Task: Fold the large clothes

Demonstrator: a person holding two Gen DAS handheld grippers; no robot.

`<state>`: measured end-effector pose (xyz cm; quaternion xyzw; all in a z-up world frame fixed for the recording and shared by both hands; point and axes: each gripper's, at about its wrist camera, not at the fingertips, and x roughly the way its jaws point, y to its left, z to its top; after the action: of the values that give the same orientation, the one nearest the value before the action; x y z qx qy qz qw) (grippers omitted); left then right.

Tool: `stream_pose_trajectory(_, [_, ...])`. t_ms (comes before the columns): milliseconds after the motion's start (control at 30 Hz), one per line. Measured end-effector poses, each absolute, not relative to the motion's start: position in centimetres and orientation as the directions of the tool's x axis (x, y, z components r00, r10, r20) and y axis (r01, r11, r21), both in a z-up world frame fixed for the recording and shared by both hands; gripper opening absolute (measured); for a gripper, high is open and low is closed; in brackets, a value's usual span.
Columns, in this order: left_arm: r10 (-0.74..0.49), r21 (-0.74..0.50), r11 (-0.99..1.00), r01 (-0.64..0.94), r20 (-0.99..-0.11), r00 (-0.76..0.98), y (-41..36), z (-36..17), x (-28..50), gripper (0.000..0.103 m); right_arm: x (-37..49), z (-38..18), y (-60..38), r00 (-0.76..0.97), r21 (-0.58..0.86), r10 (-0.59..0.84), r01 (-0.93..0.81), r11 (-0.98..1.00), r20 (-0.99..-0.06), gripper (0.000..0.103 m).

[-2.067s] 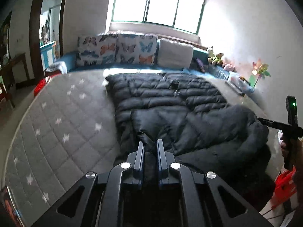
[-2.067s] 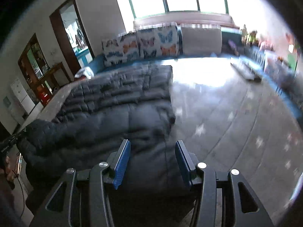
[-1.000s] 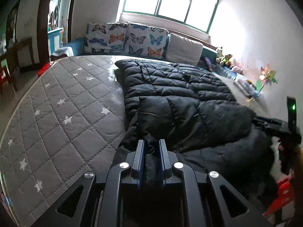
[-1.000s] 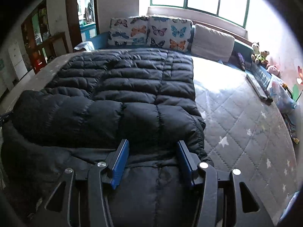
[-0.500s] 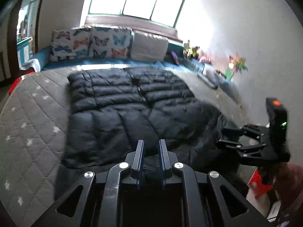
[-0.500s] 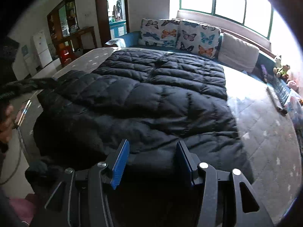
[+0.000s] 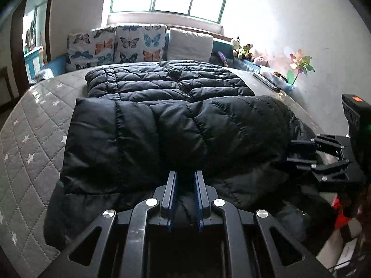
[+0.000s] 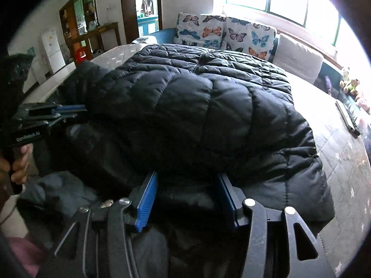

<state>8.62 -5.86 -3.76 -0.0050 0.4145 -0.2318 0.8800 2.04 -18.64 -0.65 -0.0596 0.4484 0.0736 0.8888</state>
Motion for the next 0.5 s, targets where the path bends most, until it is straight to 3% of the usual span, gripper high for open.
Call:
stream_pose_trajectory(267, [-0.414, -0.19, 0.891, 0.411, -0.712, 0.568, -6.5, 0.5, 10.6, 0.017, 5.7, 2.8, -18.6, 0.622, 0.013, 0.136, -0.198, 0.98, -0.771, 0.057])
stream_pose_trajectory(500, [-0.33, -0.137, 0.924, 0.357, -0.757, 0.564, -6.2, -0.4, 14.2, 0.02, 9.2, 0.3, -17.1, 0.577, 0.007, 0.129, -0.21, 0.978, -0.806, 0.057])
